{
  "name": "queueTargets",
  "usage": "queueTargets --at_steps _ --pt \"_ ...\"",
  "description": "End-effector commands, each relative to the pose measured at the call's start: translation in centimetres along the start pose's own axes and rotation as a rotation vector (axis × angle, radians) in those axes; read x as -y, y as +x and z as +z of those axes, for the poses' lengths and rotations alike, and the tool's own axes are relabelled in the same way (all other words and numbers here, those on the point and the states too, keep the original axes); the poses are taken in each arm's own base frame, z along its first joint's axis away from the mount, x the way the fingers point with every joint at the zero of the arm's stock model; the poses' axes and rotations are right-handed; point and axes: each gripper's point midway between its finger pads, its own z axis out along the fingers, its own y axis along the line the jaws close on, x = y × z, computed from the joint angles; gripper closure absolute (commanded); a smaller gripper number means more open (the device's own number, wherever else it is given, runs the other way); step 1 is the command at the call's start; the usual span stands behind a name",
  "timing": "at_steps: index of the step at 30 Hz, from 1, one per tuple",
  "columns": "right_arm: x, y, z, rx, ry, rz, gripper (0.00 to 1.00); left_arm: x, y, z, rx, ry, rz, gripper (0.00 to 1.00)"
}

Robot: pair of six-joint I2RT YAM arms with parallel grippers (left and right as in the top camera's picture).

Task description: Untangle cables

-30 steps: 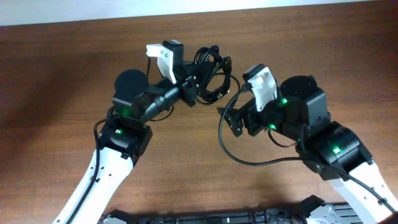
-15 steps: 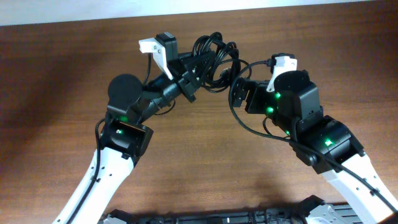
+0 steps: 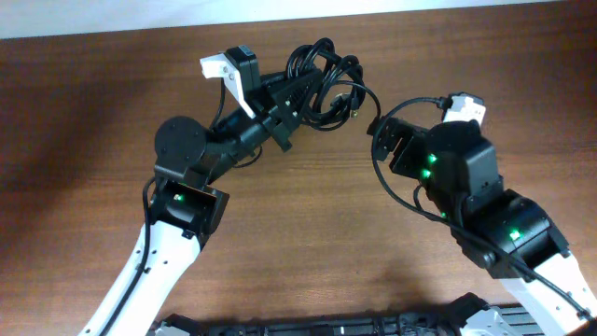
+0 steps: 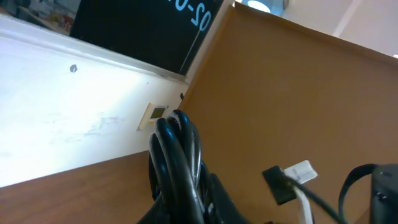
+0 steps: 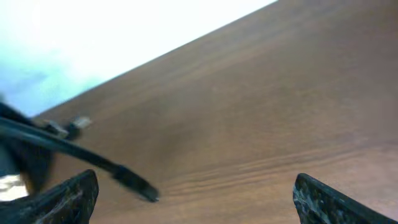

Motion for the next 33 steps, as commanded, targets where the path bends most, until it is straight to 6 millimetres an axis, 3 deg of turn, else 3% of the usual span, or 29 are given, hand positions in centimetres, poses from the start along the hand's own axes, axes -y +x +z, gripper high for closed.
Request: queueTargets --at_steps 1,5,9,12,17,22,27,33 --pt "-2.6 -0.2 -0.8 -0.020 -0.142 -0.009 0.01 0.1 -1.6 -0.2 0.061 -0.025 -0.072 1.00" --pt "-3.0 -0.2 -0.8 -0.023 -0.162 -0.007 0.01 0.6 -2.3 -0.1 0.093 -0.010 -0.107 1.00" --pt "-3.5 -0.1 -0.9 -0.036 -0.191 -0.007 0.01 2.9 -2.5 0.5 0.120 0.051 -0.099 1.00" --pt "-4.4 0.0 -1.1 -0.048 -0.234 -0.007 0.01 3.3 -2.3 0.9 0.141 0.035 -0.114 1.00" --pt "-5.7 0.3 -1.5 -0.075 -0.309 -0.007 0.01 2.6 -2.5 1.0 0.164 -0.005 -0.122 1.00" --pt "-5.8 0.5 -1.6 -0.085 -0.317 -0.008 0.01 1.8 -2.9 0.9 0.197 -0.051 -0.127 1.00" --pt "-6.8 0.5 -1.9 -0.092 -0.369 -0.009 0.01 1.9 -2.8 1.0 0.188 -0.041 -0.127 1.00" --pt "-6.8 0.6 -1.0 -0.095 -0.355 -0.009 0.01 4.7 -1.6 1.8 0.163 0.028 -0.144 1.00"
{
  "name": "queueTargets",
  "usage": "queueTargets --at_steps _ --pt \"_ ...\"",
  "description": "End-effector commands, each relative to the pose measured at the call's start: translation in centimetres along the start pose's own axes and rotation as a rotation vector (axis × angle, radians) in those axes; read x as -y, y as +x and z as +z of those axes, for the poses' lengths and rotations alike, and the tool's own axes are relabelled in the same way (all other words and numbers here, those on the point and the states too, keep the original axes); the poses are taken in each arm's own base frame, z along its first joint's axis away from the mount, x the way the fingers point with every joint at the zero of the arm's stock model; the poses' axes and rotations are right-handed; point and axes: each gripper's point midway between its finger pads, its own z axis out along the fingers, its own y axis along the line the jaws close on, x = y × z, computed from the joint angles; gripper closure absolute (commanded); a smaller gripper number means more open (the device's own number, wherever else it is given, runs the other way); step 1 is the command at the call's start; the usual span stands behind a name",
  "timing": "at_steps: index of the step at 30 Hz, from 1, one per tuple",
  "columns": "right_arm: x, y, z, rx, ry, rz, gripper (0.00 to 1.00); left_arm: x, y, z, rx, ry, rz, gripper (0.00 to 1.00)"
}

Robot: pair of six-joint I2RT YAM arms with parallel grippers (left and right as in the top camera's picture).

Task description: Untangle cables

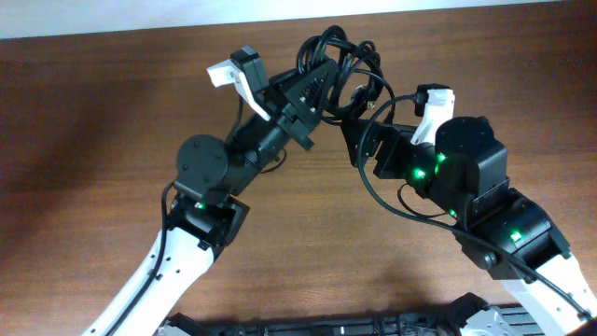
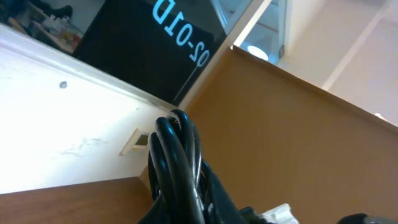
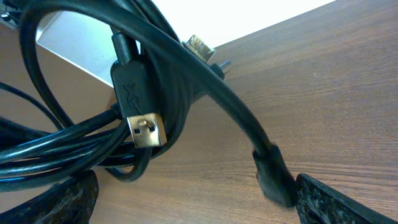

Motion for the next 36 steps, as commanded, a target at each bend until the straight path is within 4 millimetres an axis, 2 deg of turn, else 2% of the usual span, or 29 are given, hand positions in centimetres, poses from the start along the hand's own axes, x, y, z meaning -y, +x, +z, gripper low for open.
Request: queueTargets --at_steps 1,4,7,10,15,20,25,27,33,36 --pt "0.5 -0.4 0.7 0.011 0.033 -0.007 0.01 2.2 0.2 0.2 0.001 0.060 -0.013 1.00" --pt "1.8 -0.6 1.6 0.023 0.098 -0.007 0.01 2.8 0.5 0.2 -0.016 0.089 -0.012 1.00" --pt "3.9 -0.9 1.2 0.058 0.210 -0.005 0.00 3.7 1.4 0.1 -0.068 0.144 -0.012 1.00" --pt "5.7 -1.1 0.7 0.083 0.307 -0.008 0.00 3.8 1.4 0.1 -0.071 0.146 -0.012 1.00" --pt "9.6 -1.3 -1.5 0.145 0.526 0.013 0.00 3.7 1.4 0.1 -0.069 0.143 -0.010 1.00" --pt "11.7 -1.5 -4.1 0.196 0.653 0.032 0.00 2.5 0.5 -0.1 -0.050 0.115 0.002 1.00" --pt "12.5 -1.5 -5.0 0.209 0.699 0.028 0.00 1.5 -0.3 -0.3 -0.034 0.091 0.014 1.00" --pt "12.5 -1.5 -5.0 0.211 0.701 0.027 0.00 1.5 -0.3 -0.3 -0.032 0.090 0.061 1.00" --pt "12.2 -1.4 -4.7 0.183 0.684 -0.019 0.01 0.3 0.1 -0.3 -0.047 0.043 0.057 1.00" --pt "11.7 -1.4 -4.9 0.163 0.660 -0.072 0.00 0.0 0.5 -0.3 -0.061 0.034 0.159 1.00"
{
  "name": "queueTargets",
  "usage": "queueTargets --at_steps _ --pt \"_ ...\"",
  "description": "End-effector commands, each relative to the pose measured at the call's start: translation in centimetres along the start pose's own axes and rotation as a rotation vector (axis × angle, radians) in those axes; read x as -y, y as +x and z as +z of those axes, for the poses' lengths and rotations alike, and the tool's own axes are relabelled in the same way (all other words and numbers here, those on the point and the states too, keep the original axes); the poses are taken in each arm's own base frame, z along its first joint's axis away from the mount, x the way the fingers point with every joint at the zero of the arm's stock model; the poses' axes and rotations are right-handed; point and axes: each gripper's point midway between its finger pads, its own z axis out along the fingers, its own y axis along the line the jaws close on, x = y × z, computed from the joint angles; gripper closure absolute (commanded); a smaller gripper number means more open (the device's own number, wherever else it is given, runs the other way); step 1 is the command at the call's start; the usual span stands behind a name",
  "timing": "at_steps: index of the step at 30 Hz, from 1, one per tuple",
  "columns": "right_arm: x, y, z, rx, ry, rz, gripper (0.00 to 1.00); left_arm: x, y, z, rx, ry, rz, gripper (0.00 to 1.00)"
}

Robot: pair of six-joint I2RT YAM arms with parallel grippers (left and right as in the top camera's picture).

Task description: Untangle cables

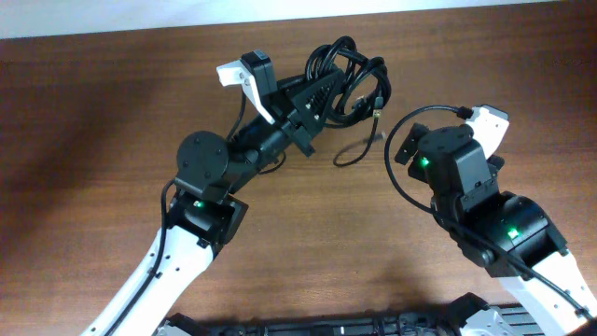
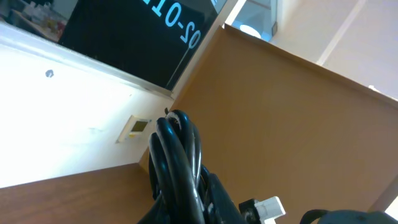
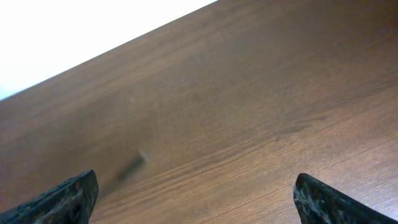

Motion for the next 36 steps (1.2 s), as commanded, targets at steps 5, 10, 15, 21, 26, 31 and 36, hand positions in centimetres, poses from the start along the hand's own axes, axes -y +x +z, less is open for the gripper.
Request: queueTargets --at_steps 5,10,15,21,26,31,36 --pt "-0.6 -1.4 -2.9 0.038 -0.136 0.011 0.01 -1.1 2.8 -0.4 -0.144 -0.012 0.319 1.00" --pt "-3.6 -1.3 -4.5 0.038 -0.328 -0.185 0.01 6.2 7.7 -3.3 -0.283 0.552 0.673 1.00" --pt "-3.3 -1.1 -4.7 0.039 -0.324 -0.237 0.01 5.2 7.4 -4.6 -0.315 0.592 0.673 1.00" --pt "-4.6 -0.3 -5.6 0.026 -0.425 -0.355 0.01 4.0 7.2 -4.9 -0.343 0.560 0.632 1.00" --pt "-5.7 -0.4 -6.1 0.032 -0.487 -0.347 0.01 3.0 8.6 -5.3 -0.389 0.553 0.659 1.00" --pt "-7.6 0.3 -7.4 0.028 -0.620 -0.437 0.01 3.0 8.3 -5.2 -0.376 0.546 0.673 0.99" --pt "-7.8 0.6 -7.5 0.026 -0.641 -0.474 0.01 -1.5 5.5 -3.8 -0.356 0.228 0.442 1.00"
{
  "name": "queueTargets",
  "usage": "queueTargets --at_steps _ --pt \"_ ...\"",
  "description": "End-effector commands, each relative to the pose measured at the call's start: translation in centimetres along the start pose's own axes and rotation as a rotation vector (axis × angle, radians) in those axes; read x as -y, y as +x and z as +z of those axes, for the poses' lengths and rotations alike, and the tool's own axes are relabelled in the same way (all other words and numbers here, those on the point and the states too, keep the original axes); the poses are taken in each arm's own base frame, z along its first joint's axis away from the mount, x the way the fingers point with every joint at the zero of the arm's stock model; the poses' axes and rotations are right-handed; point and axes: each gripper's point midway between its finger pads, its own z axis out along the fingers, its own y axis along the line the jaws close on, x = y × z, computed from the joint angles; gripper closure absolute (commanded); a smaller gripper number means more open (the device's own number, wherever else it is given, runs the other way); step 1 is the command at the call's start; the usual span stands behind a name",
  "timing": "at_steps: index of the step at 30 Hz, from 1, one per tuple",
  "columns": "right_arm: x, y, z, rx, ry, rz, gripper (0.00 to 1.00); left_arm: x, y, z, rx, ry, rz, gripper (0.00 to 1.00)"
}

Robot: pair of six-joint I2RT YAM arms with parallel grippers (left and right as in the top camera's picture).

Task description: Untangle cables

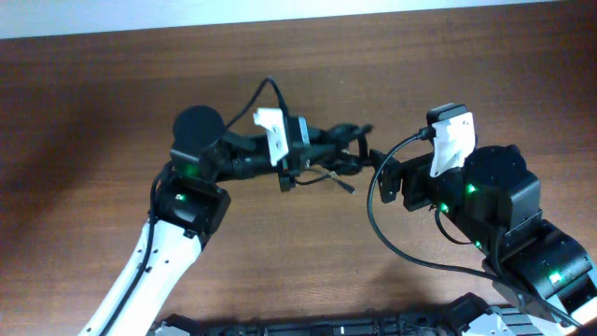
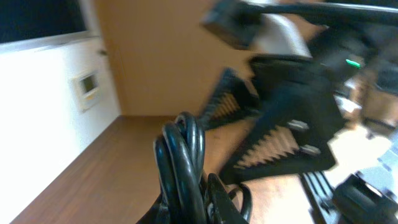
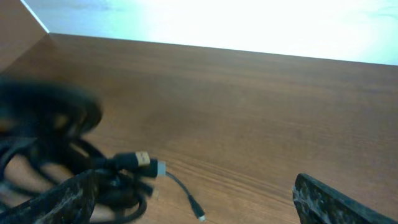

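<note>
A bundle of black cables [image 1: 338,154] hangs in my left gripper [image 1: 322,157], which is shut on it and points right over the middle of the table. In the left wrist view the coil [image 2: 182,155] rises from between the fingers [image 2: 219,200]. One thin loose end [image 1: 341,184] trails toward the table. My right gripper [image 1: 381,175] faces the bundle from the right, open and holding nothing. In the right wrist view the bundle [image 3: 56,155] is blurred at the left, with a gold-tipped plug [image 3: 142,163] and a thin lead [image 3: 189,202] in front of the right gripper [image 3: 196,202].
The brown wooden table [image 1: 93,103] runs to a pale wall at the back. The right arm's own black wiring loop [image 1: 375,219] hangs below its wrist. A dark rail [image 1: 326,327] lies along the table's near edge.
My left gripper has swung from the far table edge to the middle, now pointing right with the bundle still in it. The right gripper has moved left and faces the bundle.
My left gripper held the bundle near the far edge while the right stood open beside it. Then the right gripper's fingers were around the cables. Then it was away to the right, a loop hanging from the bundle. Now both meet mid-table.
</note>
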Motion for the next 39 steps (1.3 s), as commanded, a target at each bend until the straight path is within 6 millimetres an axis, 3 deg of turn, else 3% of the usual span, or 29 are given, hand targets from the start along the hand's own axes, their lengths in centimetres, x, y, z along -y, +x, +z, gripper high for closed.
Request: queueTargets --at_steps 1,9,13,16,18,21,24,26,35,39 --pt "-1.1 -0.1 -0.4 -0.002 -0.064 -0.045 0.01 -3.5 -1.2 -1.5 0.037 -0.172 -0.171 1.00" --pt "-1.1 -0.1 -0.3 0.001 -0.062 -0.077 0.01 -3.5 -2.7 -1.7 0.096 -0.160 -0.248 1.00" --pt "-0.7 -1.4 -0.1 0.050 -0.031 -0.076 0.01 -3.0 -3.5 -1.7 0.119 -0.127 -0.243 1.00" --pt "1.6 -1.8 0.7 0.057 0.103 -0.073 0.01 -2.7 -3.7 -1.7 0.124 -0.106 -0.245 1.00" --pt "2.0 -2.5 1.5 0.074 0.138 -0.071 0.01 -2.5 -3.9 -1.7 0.130 -0.095 -0.274 1.00" --pt "1.5 -3.6 2.8 0.110 0.120 -0.067 0.01 -2.0 -4.4 -1.6 0.141 -0.068 -0.271 1.00" --pt "1.1 -3.3 3.2 0.090 0.094 -0.070 0.01 -2.0 -4.5 -1.6 0.144 -0.068 -0.285 1.00" --pt "1.1 -3.3 3.2 0.093 0.093 -0.070 0.01 -2.1 -4.5 -1.7 0.147 -0.074 -0.291 1.00" --pt "-0.2 -7.2 2.5 0.256 0.038 -0.057 0.01 -2.1 -4.7 -1.7 0.154 -0.069 -0.295 1.00" --pt "-0.4 -8.3 2.2 0.303 0.028 -0.034 0.01 -1.2 -5.4 -1.1 0.170 -0.038 -0.277 1.00"
